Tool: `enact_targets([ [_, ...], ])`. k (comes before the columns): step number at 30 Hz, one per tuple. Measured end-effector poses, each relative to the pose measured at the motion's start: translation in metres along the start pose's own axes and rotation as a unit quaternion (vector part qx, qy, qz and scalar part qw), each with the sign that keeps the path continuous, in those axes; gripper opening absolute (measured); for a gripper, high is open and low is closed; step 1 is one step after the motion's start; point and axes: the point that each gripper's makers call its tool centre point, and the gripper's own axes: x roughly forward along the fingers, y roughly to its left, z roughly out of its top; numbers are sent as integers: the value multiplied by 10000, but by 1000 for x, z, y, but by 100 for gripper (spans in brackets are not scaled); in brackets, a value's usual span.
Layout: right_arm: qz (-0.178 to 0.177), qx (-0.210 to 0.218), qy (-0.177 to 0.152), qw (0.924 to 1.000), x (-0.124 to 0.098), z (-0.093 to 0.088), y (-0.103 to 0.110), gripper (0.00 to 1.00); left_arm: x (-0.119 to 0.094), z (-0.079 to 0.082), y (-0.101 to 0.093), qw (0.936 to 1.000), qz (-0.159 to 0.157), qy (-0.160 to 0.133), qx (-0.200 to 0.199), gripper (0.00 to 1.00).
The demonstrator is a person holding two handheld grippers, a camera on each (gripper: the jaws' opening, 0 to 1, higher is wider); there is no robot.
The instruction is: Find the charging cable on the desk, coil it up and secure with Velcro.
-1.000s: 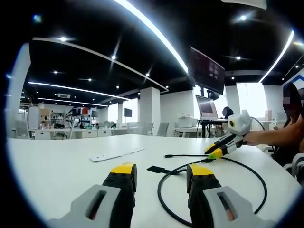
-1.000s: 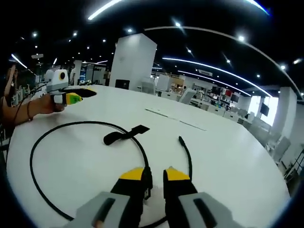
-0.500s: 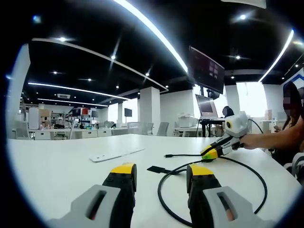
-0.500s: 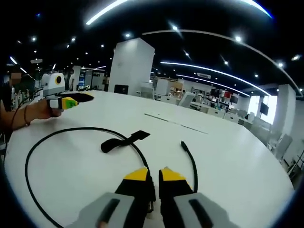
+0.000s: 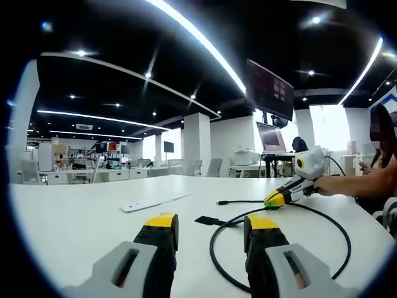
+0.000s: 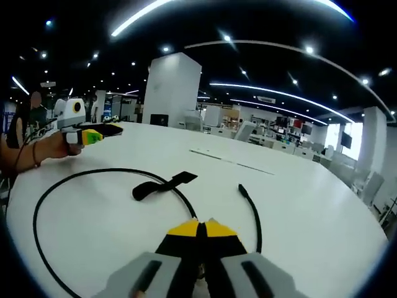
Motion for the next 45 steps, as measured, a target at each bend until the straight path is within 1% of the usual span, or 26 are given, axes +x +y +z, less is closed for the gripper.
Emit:
enact_targets([
  [4,48,37,-39,10000,0,0,0,3,1,0,0,10000,-7,-3,-28,42],
  [12,117,-42,-80,9999,2,-1,2,3,1,-1,1,10000,-3,0,-18,42],
  [17,120,-67,-142,9998,3,-1,1,3,-2,2,3,10000,65,-54,-9,42],
  [25,83,-123,-215,9997,2,-1,3,3,-1,0,3,10000,52,-30,-12,42],
  [29,59,-192,-217,9996,2,-1,4,3,-2,1,3,10000,51,-39,-9,42],
  [45,40,-230,-249,9994,3,-1,1,3,-3,3,4,10000,74,-63,5,42],
])
